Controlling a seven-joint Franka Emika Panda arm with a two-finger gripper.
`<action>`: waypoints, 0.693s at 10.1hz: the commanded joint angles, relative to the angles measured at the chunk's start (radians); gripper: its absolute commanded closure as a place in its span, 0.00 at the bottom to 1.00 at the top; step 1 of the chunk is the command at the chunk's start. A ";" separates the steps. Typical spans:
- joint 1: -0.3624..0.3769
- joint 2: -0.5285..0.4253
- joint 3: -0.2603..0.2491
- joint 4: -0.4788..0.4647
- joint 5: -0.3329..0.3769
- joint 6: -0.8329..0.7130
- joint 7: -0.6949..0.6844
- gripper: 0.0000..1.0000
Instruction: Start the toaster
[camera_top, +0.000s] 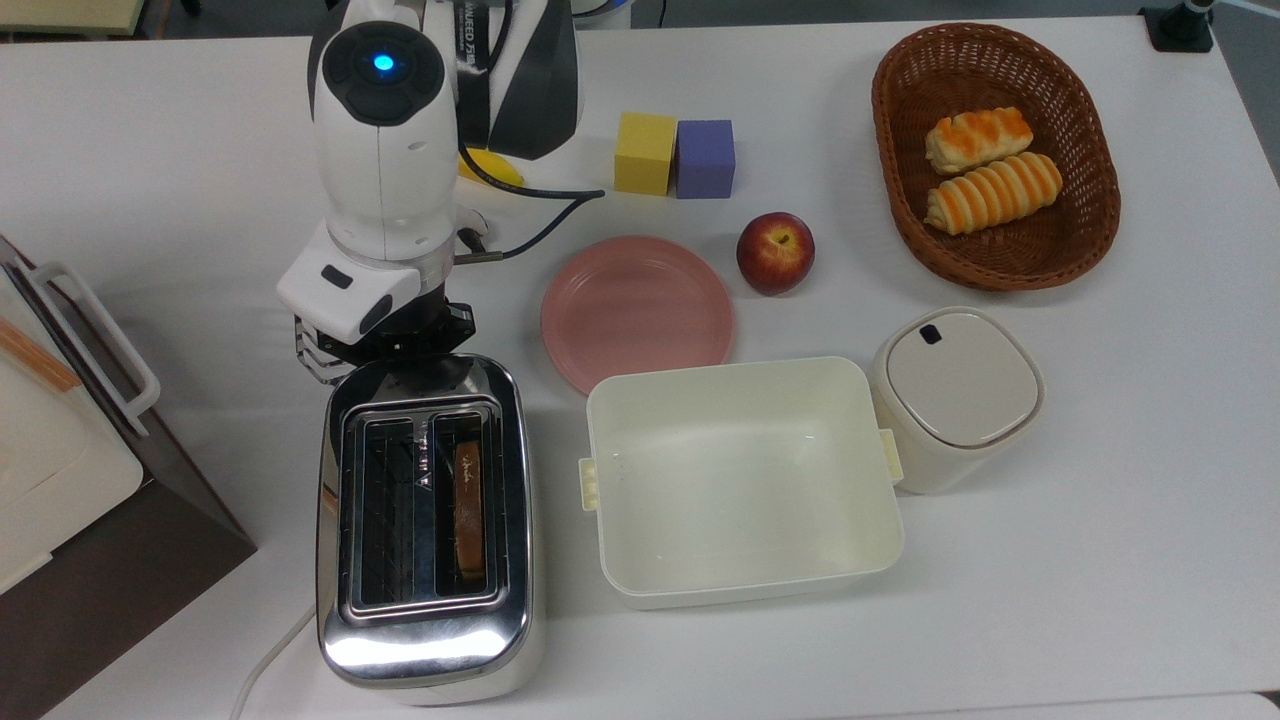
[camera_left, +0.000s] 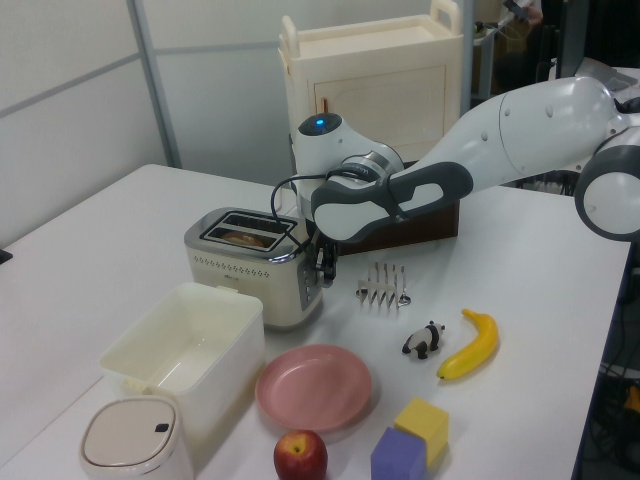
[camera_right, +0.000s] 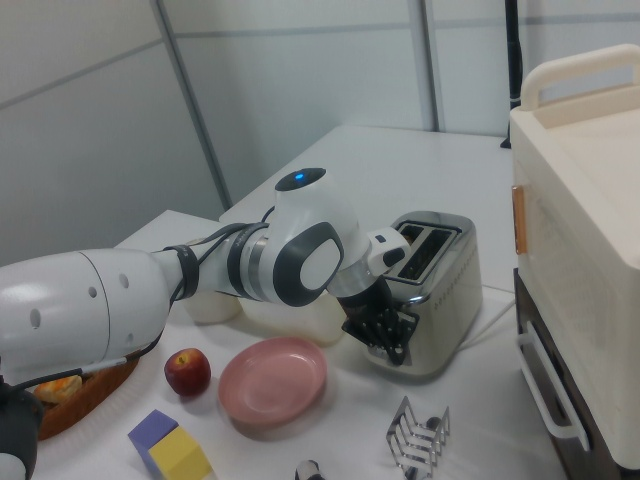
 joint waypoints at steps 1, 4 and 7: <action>-0.007 0.006 0.001 -0.026 -0.020 0.022 0.005 1.00; -0.005 -0.126 0.002 -0.025 -0.003 -0.068 0.013 1.00; 0.001 -0.258 0.005 -0.016 0.025 -0.229 0.012 1.00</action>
